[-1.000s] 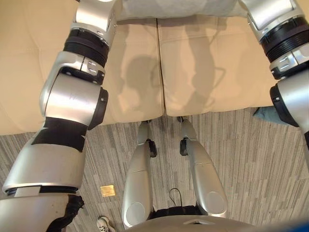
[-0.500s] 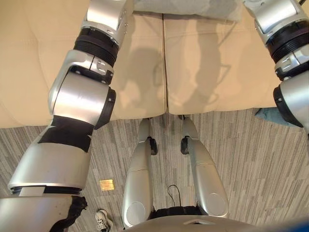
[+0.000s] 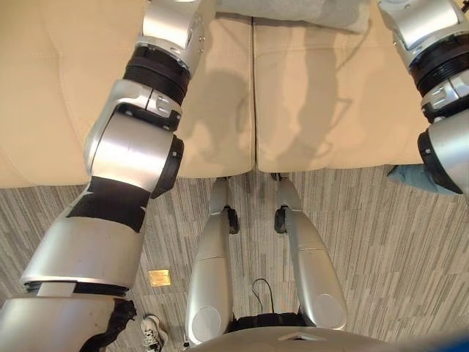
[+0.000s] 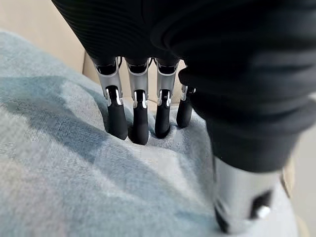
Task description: Pick up all the scattered cushions and arrange them neatly on the sofa.
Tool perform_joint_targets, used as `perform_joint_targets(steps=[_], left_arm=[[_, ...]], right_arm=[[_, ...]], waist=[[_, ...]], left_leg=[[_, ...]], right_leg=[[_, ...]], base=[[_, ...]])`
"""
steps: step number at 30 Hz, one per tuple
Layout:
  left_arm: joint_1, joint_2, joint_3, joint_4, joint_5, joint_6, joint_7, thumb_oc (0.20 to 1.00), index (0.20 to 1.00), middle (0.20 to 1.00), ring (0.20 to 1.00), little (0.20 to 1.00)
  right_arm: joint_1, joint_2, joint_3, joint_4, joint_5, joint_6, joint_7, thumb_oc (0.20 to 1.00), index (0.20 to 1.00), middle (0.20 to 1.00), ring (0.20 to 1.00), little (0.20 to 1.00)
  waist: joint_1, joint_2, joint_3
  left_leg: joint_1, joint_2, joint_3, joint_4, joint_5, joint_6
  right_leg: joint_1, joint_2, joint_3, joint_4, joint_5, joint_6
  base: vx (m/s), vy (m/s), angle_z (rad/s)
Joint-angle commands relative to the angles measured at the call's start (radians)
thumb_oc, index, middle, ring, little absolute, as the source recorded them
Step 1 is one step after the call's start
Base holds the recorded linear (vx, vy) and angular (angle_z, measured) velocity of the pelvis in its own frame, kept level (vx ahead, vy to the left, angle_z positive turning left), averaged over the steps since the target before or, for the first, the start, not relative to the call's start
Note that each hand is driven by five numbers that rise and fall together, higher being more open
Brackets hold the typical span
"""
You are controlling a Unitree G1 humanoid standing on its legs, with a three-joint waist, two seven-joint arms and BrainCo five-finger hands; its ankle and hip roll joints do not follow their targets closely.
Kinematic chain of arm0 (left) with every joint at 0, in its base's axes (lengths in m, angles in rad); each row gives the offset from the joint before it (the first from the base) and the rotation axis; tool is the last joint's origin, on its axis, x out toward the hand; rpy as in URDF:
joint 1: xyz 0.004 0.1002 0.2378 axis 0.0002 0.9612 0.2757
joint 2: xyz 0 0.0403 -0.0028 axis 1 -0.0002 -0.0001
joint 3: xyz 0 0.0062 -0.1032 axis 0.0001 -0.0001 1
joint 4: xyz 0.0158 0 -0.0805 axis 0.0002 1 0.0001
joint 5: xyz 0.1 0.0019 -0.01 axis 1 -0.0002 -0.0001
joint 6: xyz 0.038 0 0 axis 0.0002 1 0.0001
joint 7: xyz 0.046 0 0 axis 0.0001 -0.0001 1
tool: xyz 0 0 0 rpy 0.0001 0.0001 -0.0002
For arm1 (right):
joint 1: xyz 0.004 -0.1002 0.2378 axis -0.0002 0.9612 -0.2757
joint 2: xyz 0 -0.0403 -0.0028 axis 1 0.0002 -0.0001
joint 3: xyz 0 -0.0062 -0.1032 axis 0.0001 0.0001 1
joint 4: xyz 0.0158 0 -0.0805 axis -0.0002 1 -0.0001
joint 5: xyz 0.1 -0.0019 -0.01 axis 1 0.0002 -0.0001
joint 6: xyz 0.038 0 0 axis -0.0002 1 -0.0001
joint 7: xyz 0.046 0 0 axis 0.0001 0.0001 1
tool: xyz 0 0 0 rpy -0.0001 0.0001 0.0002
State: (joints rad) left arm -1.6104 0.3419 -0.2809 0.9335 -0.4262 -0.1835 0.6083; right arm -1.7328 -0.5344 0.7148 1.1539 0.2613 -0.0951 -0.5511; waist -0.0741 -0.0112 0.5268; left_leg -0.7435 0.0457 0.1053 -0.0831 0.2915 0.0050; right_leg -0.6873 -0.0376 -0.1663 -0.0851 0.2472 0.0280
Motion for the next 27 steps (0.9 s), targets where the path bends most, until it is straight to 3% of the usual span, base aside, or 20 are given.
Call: perform_joint_targets(steps=[1, 4, 6, 13, 15, 19, 21, 24, 27], left_arm=[[-0.063, -0.027, -0.005, -0.078, 0.015, -0.092, -0.039, 1.0, 1.0, 1.0, 1.0, 1.0], [0.041, 0.059, 0.037, -0.098, 0.042, -0.074, -0.051, 1.0, 1.0, 1.0, 1.0, 1.0], [0.138, 0.167, 0.054, -0.105, 0.075, -0.049, -0.074, 1.0, 1.0, 1.0, 1.0, 1.0], [0.425, 0.306, 0.107, -0.208, 0.195, 0.005, -0.127, 1.0, 1.0, 1.0, 1.0, 1.0], [0.487, 0.317, 0.097, -0.2, 0.207, 0.023, -0.17, 1.0, 1.0, 1.0, 1.0, 1.0], [0.502, 0.315, 0.078, -0.16, 0.21, 0.041, -0.198, 1.0, 1.0, 1.0, 1.0, 1.0], [0.469, 0.336, 0.068, -0.082, 0.219, 0.046, -0.203, 1.0, 1.0, 1.0, 1.0, 1.0], [0.395, 0.393, 0.041, 0.012, 0.221, 0.048, -0.193, 1.0, 1.0, 1.0, 1.0, 1.0], [0.329, 0.435, -0.015, 0.058, 0.243, 0.056, -0.181, 1.0, 1.0, 1.0, 1.0, 1.0]], right_arm=[[-0.061, 0.036, 0.019, -0.061, -0.039, -0.054, 0.016, 1.0, 1.0, 1.0, 1.0, 1.0], [0.046, -0.052, -0.029, -0.102, -0.053, -0.052, 0.024, 1.0, 1.0, 1.0, 1.0, 1.0], [0.166, -0.12, -0.097, -0.178, -0.073, -0.051, 0.027, 1.0, 1.0, 1.0, 1.0, 1.0], [0.522, -0.226, -0.27, -0.473, -0.174, -0.06, 0.072, 1.0, 1.0, 1.0, 1.0, 1.0], [0.704, -0.209, -0.366, -0.581, -0.149, -0.068, 0.126, 1.0, 1.0, 1.0, 1.0, 1.0], [0.861, -0.159, -0.466, -0.706, -0.129, -0.068, 0.157, 1.0, 1.0, 1.0, 1.0, 1.0], [1.002, -0.093, -0.556, -0.913, -0.132, -0.095, 0.173, 1.0, 1.0, 1.0, 1.0, 1.0], [1.188, -0.06, -0.621, -1.223, -0.142, -0.147, 0.21, 1.0, 1.0, 1.0, 1.0, 1.0], [1.351, -0.001, -0.679, -1.381, -0.134, -0.168, 0.23, 1.0, 1.0, 1.0, 1.0, 1.0]], waist=[[-0.002, 0.002, -0.007], [0.006, 0.001, -0.007], [0.01, -0.004, -0.007], [-0.005, -0.04, -0.007], [-0.026, -0.056, -0.007], [-0.046, -0.075, -0.007], [-0.079, -0.092, -0.007], [-0.135, -0.112, -0.007], [-0.169, -0.12, -0.007]], left_leg=[[0.125, -0.001, -0.015, -0.004, -0.158, -0.123], [0.17, -0.002, -0.01, -0.004, -0.164, -0.123], [0.214, -0.002, -0.004, -0.004, -0.169, -0.124], [0.294, 0.0, 0.007, -0.004, -0.18, -0.116], [0.303, 0.002, 0.013, -0.004, -0.179, -0.112], [0.299, 0.006, 0.015, -0.004, -0.176, -0.107], [0.28, 0.007, 0.016, -0.004, -0.173, -0.105], [0.245, 0.005, 0.016, -0.004, -0.169, -0.103], [0.21, 0.0, 0.014, -0.004, -0.164, -0.099]], right_leg=[[0.063, -0.066, 0.006, -0.002, 0.001, 0.087], [0.1, -0.069, 0.001, -0.002, -0.002, 0.083], [0.143, -0.07, -0.001, -0.002, -0.007, 0.077], [0.223, -0.069, 0.002, -0.002, -0.019, 0.071], [0.235, -0.069, 0.003, -0.002, -0.019, 0.072], [0.234, -0.069, 0.004, -0.002, -0.017, 0.074], [0.217, -0.067, 0.007, -0.002, -0.014, 0.075], [0.18, -0.07, 0.012, -0.002, -0.009, 0.079], [0.147, -0.077, 0.015, -0.002, -0.005, 0.084]], base=[[0.0, 0.0, 0.0], [0.0, -0.028, 0.0], [0.01, -0.039, 0.0], [0.0, -0.007, 0.02], [0.0, 0.019, 0.07], [0.0, 0.004, 0.01], [0.0, 0.006, -0.05], [0.02, 0.02, -0.06], [0.04, 0.02, -0.03]])
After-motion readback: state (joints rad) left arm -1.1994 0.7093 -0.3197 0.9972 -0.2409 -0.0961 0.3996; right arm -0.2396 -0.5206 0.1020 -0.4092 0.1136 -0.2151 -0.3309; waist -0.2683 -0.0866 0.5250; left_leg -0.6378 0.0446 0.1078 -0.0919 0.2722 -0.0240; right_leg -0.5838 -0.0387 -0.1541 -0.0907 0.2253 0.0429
